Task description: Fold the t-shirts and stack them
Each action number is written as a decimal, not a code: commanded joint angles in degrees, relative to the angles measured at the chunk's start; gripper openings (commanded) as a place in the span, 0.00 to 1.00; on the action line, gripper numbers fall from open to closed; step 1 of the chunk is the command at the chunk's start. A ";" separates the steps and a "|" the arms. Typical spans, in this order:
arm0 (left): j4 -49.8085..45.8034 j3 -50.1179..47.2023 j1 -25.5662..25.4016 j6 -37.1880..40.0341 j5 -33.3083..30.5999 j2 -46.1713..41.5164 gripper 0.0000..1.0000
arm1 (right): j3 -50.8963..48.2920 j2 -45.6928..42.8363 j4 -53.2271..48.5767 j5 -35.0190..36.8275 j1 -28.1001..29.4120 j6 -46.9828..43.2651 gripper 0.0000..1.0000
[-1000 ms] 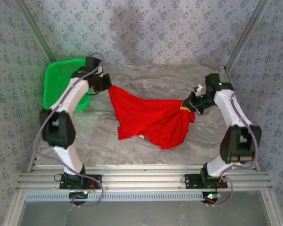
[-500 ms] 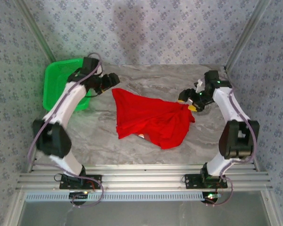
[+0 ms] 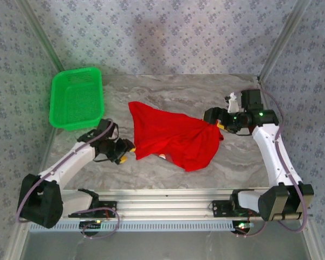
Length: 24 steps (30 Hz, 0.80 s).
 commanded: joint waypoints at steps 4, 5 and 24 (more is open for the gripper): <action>12.74 -3.12 -1.61 -11.32 1.33 4.34 0.45 | -0.24 -0.12 -0.95 -1.97 0.94 -2.51 0.93; 13.87 -3.18 -1.73 -11.93 1.67 5.60 0.44 | -0.24 -0.12 -0.95 -2.02 0.94 -2.66 0.93; 18.47 -1.91 -4.68 -14.96 1.08 17.53 0.36 | -4.16 -2.10 0.02 -1.75 1.16 -3.48 0.93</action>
